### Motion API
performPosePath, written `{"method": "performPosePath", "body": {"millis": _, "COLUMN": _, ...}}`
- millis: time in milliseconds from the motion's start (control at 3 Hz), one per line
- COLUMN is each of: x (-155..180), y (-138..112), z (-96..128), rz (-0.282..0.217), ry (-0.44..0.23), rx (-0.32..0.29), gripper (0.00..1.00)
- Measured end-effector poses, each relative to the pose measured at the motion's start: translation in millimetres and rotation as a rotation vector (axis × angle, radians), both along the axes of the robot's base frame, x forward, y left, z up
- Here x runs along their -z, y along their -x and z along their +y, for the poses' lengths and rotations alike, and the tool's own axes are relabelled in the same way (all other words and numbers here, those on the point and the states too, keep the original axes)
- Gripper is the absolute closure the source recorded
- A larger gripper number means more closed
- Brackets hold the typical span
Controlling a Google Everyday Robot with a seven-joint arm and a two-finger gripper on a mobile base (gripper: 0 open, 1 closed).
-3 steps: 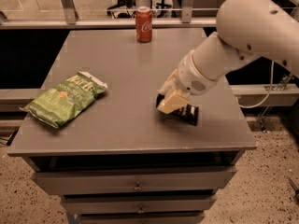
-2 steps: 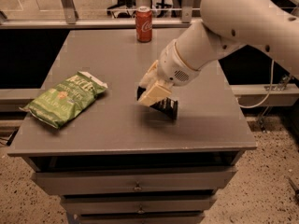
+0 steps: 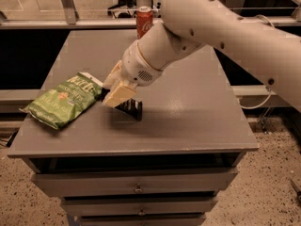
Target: Move rxbar chocolate near green jalapeno chip bag
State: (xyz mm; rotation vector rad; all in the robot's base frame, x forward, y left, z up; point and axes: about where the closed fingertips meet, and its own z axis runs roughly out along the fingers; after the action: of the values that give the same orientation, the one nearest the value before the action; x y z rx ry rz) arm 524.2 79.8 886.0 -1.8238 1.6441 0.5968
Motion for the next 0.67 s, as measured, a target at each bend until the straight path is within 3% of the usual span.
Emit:
{"method": "performPosePath", "body": {"millis": 333, "x": 15, "y": 2, "z": 27, "rz": -0.005, "ry": -0.024, "rx": -0.041, "gripper": 0.85}}
{"method": "performPosePath", "body": {"millis": 667, "x": 23, "y": 4, "z": 46, "rz": -0.01, "ry": -0.051, "rx": -0.066, "gripper": 0.61}}
